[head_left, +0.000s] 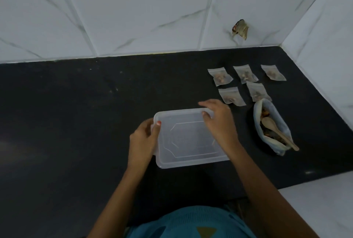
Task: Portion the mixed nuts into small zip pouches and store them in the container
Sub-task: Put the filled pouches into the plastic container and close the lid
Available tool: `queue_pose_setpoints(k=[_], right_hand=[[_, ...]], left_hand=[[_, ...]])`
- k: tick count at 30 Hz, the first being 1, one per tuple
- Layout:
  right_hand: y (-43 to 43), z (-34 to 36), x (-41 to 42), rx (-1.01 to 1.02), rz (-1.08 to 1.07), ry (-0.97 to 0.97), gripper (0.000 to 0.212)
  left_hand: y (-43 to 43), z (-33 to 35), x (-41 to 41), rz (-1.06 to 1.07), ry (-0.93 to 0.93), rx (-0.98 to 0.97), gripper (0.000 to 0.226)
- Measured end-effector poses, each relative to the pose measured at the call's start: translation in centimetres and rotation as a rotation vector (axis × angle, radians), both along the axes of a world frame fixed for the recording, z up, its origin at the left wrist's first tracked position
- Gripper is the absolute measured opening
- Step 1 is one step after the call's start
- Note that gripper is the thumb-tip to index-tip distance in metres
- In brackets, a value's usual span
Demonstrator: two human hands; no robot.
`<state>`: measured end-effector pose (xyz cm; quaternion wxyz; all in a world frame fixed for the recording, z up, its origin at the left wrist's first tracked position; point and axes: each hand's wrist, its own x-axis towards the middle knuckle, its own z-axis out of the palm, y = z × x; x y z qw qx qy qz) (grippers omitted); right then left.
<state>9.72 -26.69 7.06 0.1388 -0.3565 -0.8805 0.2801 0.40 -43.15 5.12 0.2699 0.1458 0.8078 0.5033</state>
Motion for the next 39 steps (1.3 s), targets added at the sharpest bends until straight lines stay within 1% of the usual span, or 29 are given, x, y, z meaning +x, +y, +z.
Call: queue_pose_setpoints(k=[2, 4, 7, 11, 14, 19, 21, 23, 25, 28, 31, 34, 36, 39], right_hand=[[0.2, -0.3, 2.3, 0.008, -0.089, -0.063, 0.041], [0.2, -0.8, 4.0, -0.031, -0.158, -0.091, 0.045], [0.1, -1.3, 5.2, -0.133, -0.253, -0.022, 0.044], [0.2, -0.8, 5.6, -0.18, -0.292, 0.013, 0.038], [0.6, 0.6, 5.6, -0.172, -0.292, 0.058, 0.035], [2.5, 3.1, 3.2, -0.129, -0.283, 0.13, 0.022], [3.8, 3.4, 1.2, -0.127, -0.287, 0.151, 0.024], [5.3, 3.3, -1.0, -0.142, -0.281, 0.165, 0.024], [6.9, 2.6, -3.2, -0.136, -0.264, 0.16, 0.02], [9.0, 0.8, -6.0, -0.138, -0.233, 0.118, 0.015], [10.8, -1.3, -7.9, -0.151, -0.235, 0.015, 0.014], [12.0, -3.0, -9.1, -0.152, -0.192, -0.09, 0.01], [12.4, -3.9, -9.5, -0.159, -0.172, -0.129, 0.01], [12.6, -4.7, -9.9, -0.158, -0.163, -0.167, 0.015]], left_hand=[[-0.8, 0.3, 0.6, -0.069, 0.113, -0.115, 0.035], [-1.2, 0.4, 1.3, -0.117, 0.18, -0.187, 0.041], [-1.2, 0.9, 1.9, -0.143, 0.218, -0.291, 0.054], [-0.6, 2.2, 2.4, -0.14, 0.323, -0.422, 0.057], [-0.4, 3.4, 2.1, -0.143, 0.395, -0.375, 0.05], [1.5, 4.8, -0.5, -0.116, 0.4, -0.176, 0.031], [3.1, 5.0, -2.3, -0.09, 0.459, -0.175, 0.027], [4.8, 4.9, -4.2, -0.061, 0.518, -0.222, 0.023], [6.4, 4.4, -6.1, -0.048, 0.511, -0.268, 0.024], [8.2, 3.3, -8.4, -0.054, 0.424, -0.293, 0.027], [9.5, 1.6, -10.2, -0.101, 0.326, -0.32, 0.024], [10.3, -0.3, -11.4, -0.119, 0.254, -0.335, 0.022], [10.6, -1.5, -11.8, -0.11, 0.235, -0.362, 0.022], [10.8, -2.9, -11.9, -0.118, 0.245, -0.424, 0.026]])
